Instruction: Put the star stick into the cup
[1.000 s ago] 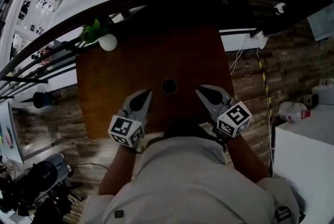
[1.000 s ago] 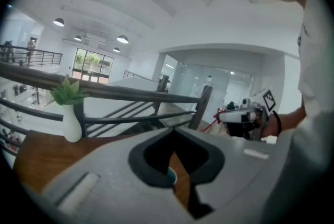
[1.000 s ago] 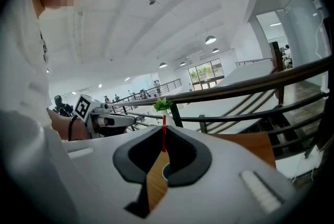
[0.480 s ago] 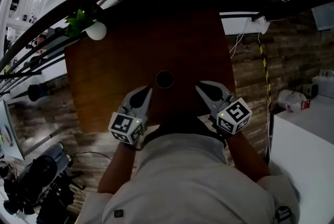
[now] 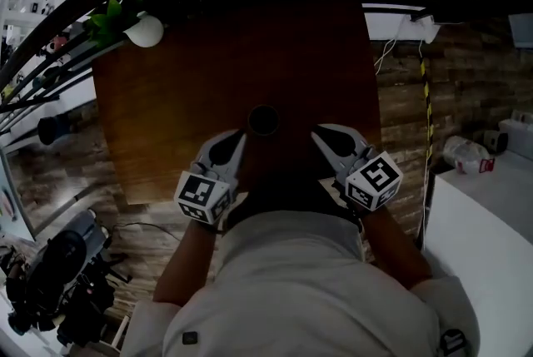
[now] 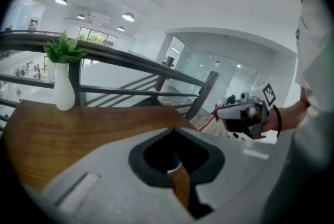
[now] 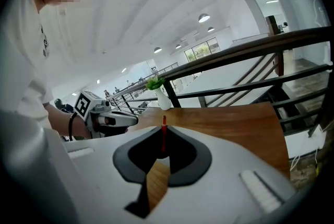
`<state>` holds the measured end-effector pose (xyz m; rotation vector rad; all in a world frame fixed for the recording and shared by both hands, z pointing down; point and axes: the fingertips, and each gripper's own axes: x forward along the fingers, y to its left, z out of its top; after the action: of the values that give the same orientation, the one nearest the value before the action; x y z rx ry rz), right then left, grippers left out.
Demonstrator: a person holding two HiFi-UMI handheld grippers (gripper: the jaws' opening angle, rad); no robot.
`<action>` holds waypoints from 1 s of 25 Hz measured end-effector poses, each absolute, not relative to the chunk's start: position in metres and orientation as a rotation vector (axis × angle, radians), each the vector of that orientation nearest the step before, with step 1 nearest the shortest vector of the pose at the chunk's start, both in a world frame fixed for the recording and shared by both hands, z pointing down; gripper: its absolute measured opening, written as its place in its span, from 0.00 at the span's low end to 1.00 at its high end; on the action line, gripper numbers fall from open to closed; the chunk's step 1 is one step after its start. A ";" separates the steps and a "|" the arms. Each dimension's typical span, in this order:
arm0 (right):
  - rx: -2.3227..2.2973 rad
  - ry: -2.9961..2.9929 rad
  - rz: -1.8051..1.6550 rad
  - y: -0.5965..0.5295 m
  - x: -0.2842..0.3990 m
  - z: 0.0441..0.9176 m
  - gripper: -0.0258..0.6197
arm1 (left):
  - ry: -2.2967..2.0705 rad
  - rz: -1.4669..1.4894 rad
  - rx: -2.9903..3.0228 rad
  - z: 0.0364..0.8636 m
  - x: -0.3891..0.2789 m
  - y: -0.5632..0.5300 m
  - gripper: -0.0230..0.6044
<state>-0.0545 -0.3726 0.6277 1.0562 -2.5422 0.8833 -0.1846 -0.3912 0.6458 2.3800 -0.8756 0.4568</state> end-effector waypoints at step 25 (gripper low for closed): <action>0.910 -2.512 0.916 -0.390 -0.076 0.687 0.08 | -0.890 0.523 2.303 0.704 -0.178 -0.401 0.04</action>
<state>-0.0761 -0.3905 0.6874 0.9104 -2.5118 0.9162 -0.1785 -0.4012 0.7040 2.3035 -0.8905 0.5225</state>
